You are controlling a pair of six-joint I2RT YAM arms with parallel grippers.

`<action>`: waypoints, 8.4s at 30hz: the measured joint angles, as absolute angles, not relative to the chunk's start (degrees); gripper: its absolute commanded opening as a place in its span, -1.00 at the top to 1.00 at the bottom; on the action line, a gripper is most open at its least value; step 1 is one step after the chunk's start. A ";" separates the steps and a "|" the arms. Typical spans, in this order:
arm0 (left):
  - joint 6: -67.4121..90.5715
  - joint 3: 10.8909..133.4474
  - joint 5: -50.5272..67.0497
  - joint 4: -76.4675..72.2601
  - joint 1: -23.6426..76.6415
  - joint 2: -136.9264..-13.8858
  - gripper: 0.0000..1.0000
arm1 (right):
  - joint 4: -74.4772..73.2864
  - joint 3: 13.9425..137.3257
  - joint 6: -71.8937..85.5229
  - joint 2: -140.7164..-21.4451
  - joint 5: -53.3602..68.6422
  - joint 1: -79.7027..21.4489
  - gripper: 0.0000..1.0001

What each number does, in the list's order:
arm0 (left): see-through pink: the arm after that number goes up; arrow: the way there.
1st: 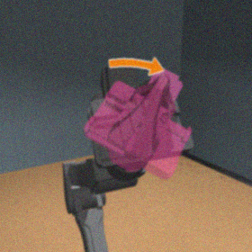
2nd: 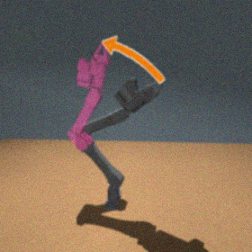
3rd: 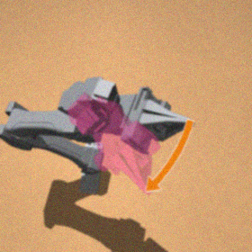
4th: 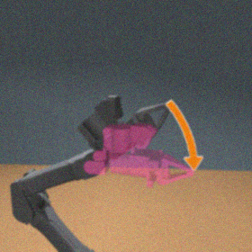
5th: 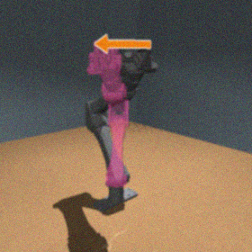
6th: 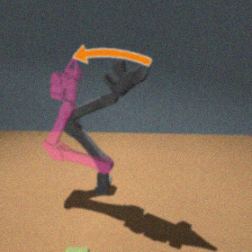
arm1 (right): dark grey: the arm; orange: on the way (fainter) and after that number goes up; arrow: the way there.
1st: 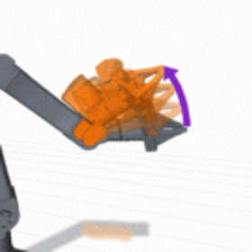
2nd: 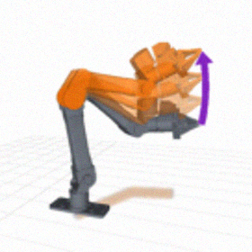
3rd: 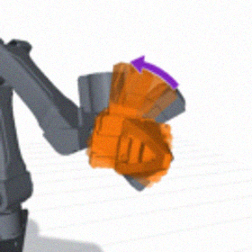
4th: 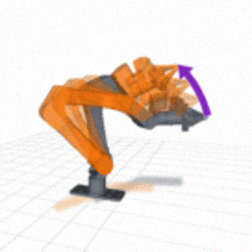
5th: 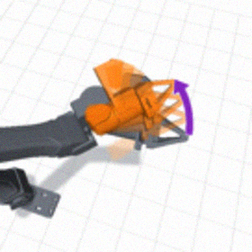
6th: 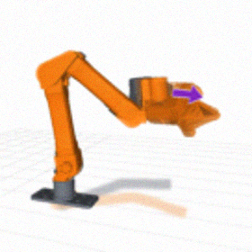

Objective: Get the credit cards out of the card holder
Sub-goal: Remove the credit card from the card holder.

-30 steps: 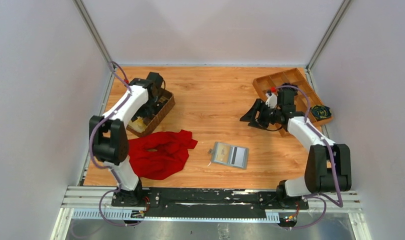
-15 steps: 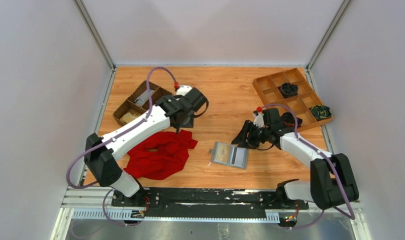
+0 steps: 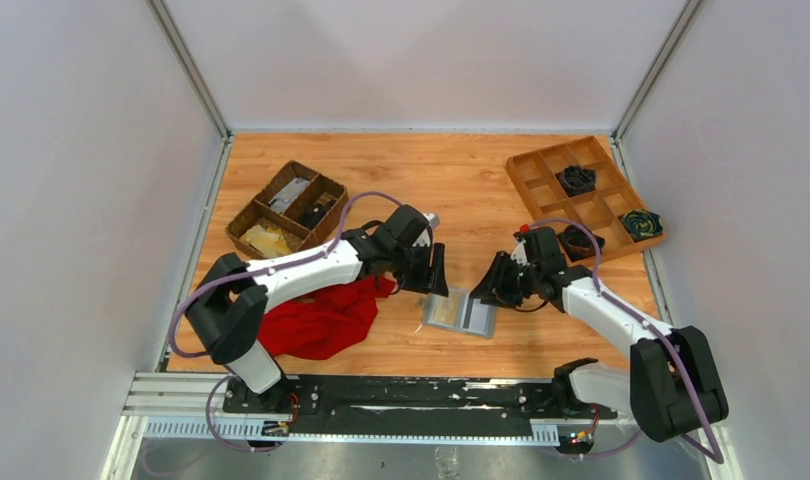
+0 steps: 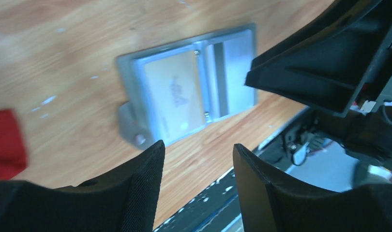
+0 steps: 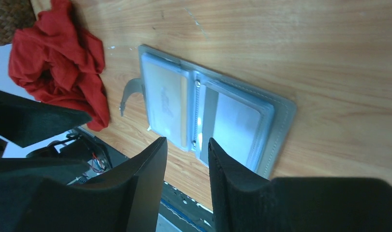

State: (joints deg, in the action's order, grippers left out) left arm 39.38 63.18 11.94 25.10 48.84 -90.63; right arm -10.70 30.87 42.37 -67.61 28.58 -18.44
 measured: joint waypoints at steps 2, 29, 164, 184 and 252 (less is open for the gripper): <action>40.86 61.98 16.32 19.53 48.84 -93.08 -0.15 | -12.29 30.83 42.35 -67.09 27.49 -18.44 0.20; 48.64 59.57 30.11 -2.39 48.84 -106.80 -0.20 | -15.22 27.97 42.17 -66.92 24.21 -18.41 0.18; 46.92 46.48 31.70 -10.24 41.15 -104.31 1.00 | 15.03 18.22 48.82 -78.89 38.44 -14.81 0.75; 45.65 46.17 32.91 -10.46 40.82 -104.31 0.71 | 12.29 17.06 47.48 -72.90 36.38 -14.81 0.35; 42.37 44.18 30.92 -7.27 38.70 -99.88 0.52 | 22.79 21.26 48.64 -80.01 39.55 -24.01 0.47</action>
State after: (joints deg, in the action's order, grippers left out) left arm 42.37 44.18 30.92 -7.27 38.70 -99.88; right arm 22.79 21.26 48.64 -80.01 39.55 -24.01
